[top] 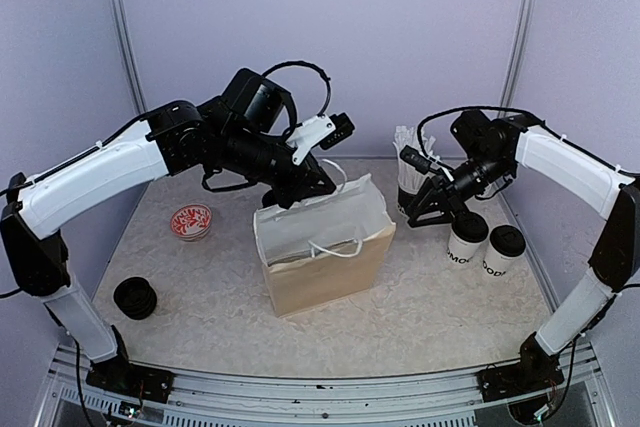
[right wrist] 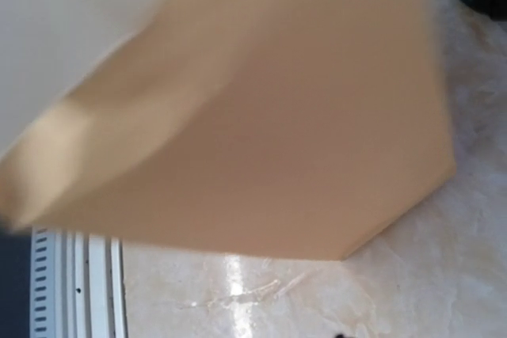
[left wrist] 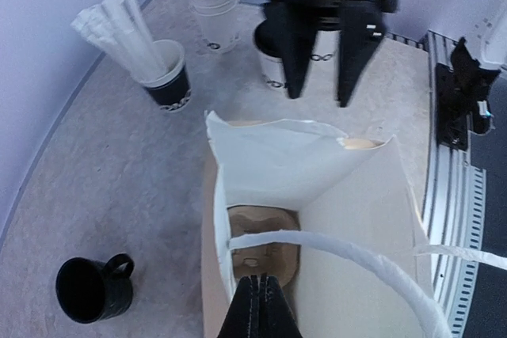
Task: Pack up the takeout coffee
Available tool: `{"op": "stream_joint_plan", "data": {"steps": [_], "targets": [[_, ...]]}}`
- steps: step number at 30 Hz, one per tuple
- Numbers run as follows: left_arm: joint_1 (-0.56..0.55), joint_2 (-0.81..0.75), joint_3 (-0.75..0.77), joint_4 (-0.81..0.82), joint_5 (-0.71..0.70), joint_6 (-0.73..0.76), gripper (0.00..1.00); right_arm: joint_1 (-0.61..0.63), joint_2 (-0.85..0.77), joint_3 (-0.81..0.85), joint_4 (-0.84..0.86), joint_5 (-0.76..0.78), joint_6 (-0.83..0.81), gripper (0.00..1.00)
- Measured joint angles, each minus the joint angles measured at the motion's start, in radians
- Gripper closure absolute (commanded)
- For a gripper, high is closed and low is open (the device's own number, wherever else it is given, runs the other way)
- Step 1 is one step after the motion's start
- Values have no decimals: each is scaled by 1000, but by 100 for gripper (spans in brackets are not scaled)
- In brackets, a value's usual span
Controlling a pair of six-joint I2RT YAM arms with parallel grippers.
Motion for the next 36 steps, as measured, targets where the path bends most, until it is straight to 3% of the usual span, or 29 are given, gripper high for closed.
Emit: {"op": "stream_joint_plan", "data": {"steps": [7,23,33,36], "targets": [[-186,-34,-5,-17,11,-2,100,-23,0,0,3,0,8,59],[-385,-87,-76,-53,42,-103,100,-24,-6,-32,13,-21,10,57],[-401,-87,-109,-69,14,-139,100,-24,-13,-39,11,-7,4,53],[-393,-86,-103,-76,-50,-130,100,-24,-35,-37,8,48,-3,41]]}}
